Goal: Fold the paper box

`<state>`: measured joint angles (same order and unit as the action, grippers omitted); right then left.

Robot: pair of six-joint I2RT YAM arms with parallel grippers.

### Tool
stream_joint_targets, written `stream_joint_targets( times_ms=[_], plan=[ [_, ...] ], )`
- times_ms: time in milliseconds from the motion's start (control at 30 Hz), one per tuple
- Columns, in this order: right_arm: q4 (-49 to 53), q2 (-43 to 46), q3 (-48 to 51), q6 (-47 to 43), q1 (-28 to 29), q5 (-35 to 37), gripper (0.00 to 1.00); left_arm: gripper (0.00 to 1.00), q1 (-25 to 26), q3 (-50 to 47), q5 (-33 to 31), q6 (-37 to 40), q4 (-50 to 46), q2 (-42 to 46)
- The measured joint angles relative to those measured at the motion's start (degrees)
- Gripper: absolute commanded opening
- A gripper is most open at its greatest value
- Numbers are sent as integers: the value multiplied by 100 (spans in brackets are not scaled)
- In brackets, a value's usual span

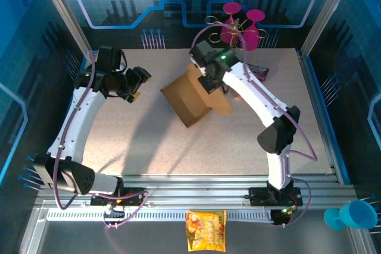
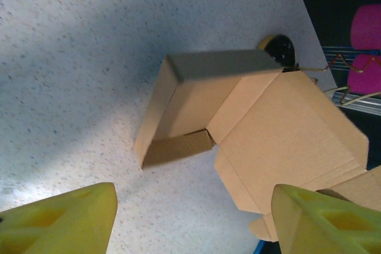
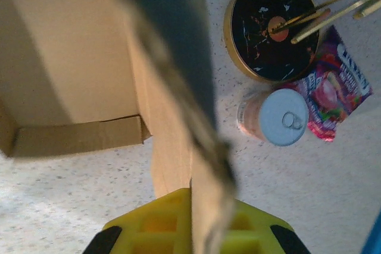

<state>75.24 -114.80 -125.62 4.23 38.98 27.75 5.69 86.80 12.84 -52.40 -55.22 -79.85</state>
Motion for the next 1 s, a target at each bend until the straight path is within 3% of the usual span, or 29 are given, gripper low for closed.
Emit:
stream_joint_targets(
  times_ms=[333, 633, 733, 1000],
  plan=[
    [-549, -1040, -420, -992, 1027, 1196, 0, 48, -114, -975, -415, 1086, 479, -35],
    [-999, -647, 164, -1620, 1121, 1182, 0, 56, -114, -1423, -334, 2448, 1504, -33],
    [-1169, -133, 699, -1899, 1121, 988, 0, 52, -197, -1261, -181, 2122, 1502, -81],
    [-1803, 839, 1808, -2520, 1123, 686, 0, 51, -396, -382, 660, -317, 1517, -555]
  ],
)
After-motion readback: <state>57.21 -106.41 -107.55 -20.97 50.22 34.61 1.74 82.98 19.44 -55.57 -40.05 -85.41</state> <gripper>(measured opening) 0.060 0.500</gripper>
